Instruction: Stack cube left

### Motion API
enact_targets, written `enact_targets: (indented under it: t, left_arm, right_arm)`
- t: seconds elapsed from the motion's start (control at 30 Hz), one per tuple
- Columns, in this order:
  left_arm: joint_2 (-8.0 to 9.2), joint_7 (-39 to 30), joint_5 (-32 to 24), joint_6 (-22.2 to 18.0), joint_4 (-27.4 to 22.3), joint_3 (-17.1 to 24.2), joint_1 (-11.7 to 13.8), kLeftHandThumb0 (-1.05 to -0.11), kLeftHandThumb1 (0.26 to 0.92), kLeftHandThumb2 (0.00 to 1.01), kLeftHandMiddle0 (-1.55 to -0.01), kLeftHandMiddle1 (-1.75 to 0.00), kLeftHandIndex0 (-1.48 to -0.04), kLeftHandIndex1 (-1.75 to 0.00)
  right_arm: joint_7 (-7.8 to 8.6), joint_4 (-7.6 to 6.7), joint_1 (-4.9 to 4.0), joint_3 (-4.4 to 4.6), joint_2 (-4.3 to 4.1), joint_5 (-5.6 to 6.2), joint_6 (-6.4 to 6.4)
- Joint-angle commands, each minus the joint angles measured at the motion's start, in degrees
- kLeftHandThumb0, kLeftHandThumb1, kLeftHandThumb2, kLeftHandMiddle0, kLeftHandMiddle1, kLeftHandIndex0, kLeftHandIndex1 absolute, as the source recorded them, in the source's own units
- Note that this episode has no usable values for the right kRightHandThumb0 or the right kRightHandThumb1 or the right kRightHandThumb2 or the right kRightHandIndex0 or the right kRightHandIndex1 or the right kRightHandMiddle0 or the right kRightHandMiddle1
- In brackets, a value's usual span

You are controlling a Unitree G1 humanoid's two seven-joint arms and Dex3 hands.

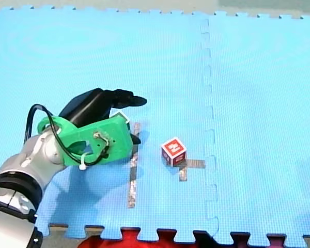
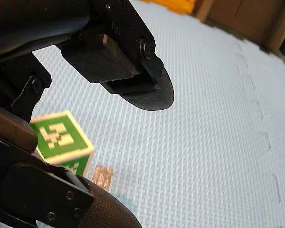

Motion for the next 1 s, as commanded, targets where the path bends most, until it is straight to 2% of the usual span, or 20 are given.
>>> enact_targets:
  t: [0.0,0.27,0.47,0.67,0.83,0.97]
  left_arm:
    - [0.83,1.3,0.8,-1.7,-1.0,-0.6,-1.1,-0.791,0.709,0.0,-0.86,-1.74,-0.65,0.0]
    - [2.55,6.8,2.9,-5.6,-2.4,-1.7,-1.9,-0.831,0.715,0.01,-0.91,-1.75,-0.65,0.0]
    - [3.29,7.5,3.1,-5.7,-1.9,-2.0,-1.7,-0.853,0.719,0.01,-0.92,-1.75,-0.64,0.0]
    - [3.02,7.3,2.9,-5.0,-1.5,-2.1,-1.3,-0.865,0.718,0.0,-0.93,-1.75,-0.64,0.0]
    - [3.53,6.6,2.6,-3.3,-0.8,-1.9,-1.1,-0.87,0.716,0.0,-0.94,-1.75,-0.64,0.0]
    - [3.4,3.1,0.9,0.6,0.7,-0.6,-0.4,-0.875,0.719,0.0,-0.94,-1.75,-0.65,0.0]
  right_arm:
    - [-0.62,0.34,-0.12,-0.01,-0.25,-0.52,0.25]
    - [-1.87,1.08,-0.29,0.38,-0.52,-1.41,0.43]
    - [-2.63,1.93,-0.46,0.65,-1.09,-1.83,0.04]
    - [-2.95,2.74,-0.8,0.94,-1.47,-1.84,-0.13]
    - [-3.3,2.22,-0.56,1.14,-1.85,-2.17,0.11]
    - [-2.99,1.17,-0.16,1.38,-1.94,-1.98,0.61]
